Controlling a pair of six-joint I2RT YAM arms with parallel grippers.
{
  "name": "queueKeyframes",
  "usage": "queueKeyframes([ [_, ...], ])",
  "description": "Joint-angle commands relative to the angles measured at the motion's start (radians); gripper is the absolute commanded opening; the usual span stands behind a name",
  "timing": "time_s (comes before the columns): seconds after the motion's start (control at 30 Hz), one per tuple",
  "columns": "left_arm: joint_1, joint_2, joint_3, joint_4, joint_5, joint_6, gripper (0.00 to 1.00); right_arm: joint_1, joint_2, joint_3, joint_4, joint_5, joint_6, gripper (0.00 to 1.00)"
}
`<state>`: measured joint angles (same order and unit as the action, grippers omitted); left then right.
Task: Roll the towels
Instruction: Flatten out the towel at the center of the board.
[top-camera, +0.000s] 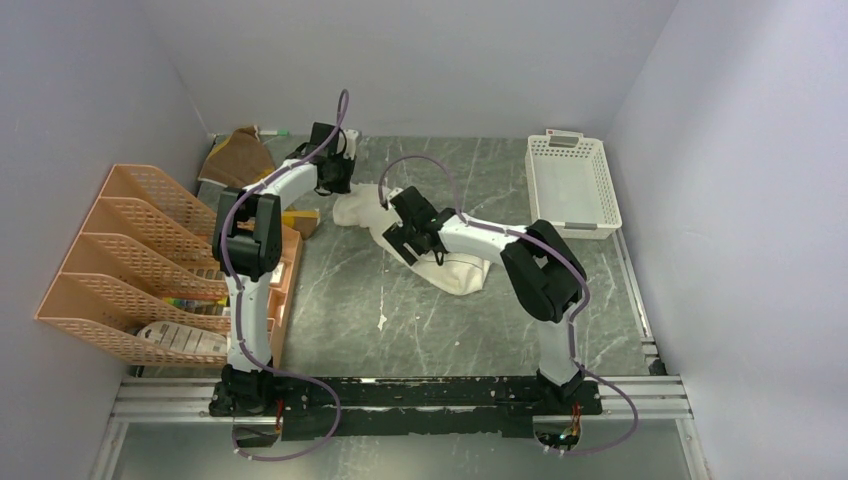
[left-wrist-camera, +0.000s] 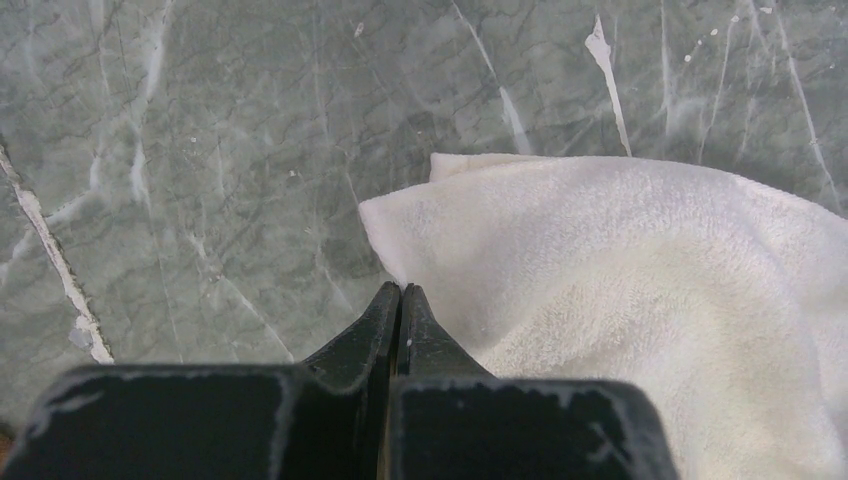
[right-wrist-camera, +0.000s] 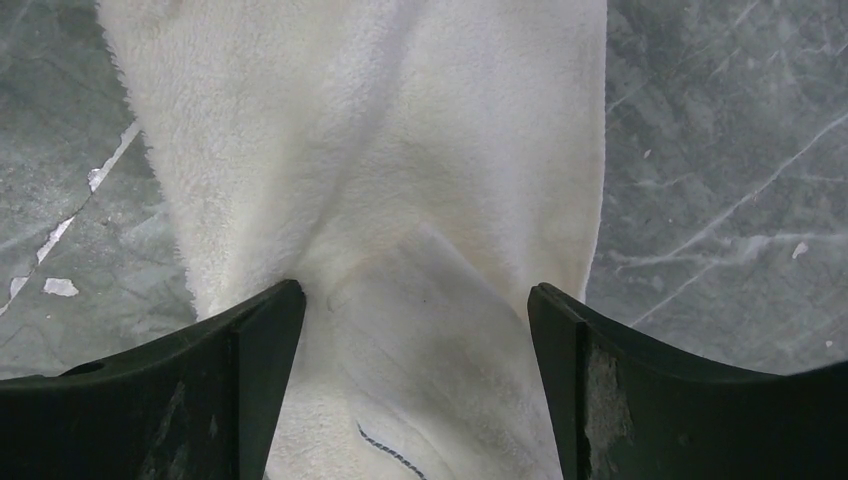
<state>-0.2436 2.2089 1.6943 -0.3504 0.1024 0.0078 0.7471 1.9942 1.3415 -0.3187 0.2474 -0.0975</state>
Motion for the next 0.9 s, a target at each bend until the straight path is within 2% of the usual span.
queueKeyframes([
  [0.0, 0.008, 0.01, 0.04, -0.024, 0.033, 0.014, 0.07, -0.006, 0.021, 0.038, 0.0, -0.018, -0.01, 0.81],
  [0.07, 0.009, 0.007, 0.041, -0.026, 0.033, 0.015, 0.07, -0.014, 0.053, 0.055, -0.002, -0.051, -0.001, 0.69],
  [0.13, 0.01, 0.004, 0.039, -0.029, 0.033, 0.017, 0.07, -0.025, 0.073, 0.079, -0.018, -0.087, 0.006, 0.46],
  [0.33, 0.018, -0.008, 0.034, -0.035, 0.028, 0.023, 0.07, -0.046, 0.104, 0.107, -0.052, -0.117, 0.02, 0.0],
  [0.53, 0.039, -0.03, 0.036, -0.055, 0.026, 0.027, 0.07, -0.111, -0.026, 0.077, -0.075, -0.13, 0.071, 0.0],
  [0.87, 0.154, -0.224, -0.014, -0.06, 0.089, -0.016, 0.07, -0.311, -0.442, -0.004, -0.056, -0.155, 0.177, 0.0],
])
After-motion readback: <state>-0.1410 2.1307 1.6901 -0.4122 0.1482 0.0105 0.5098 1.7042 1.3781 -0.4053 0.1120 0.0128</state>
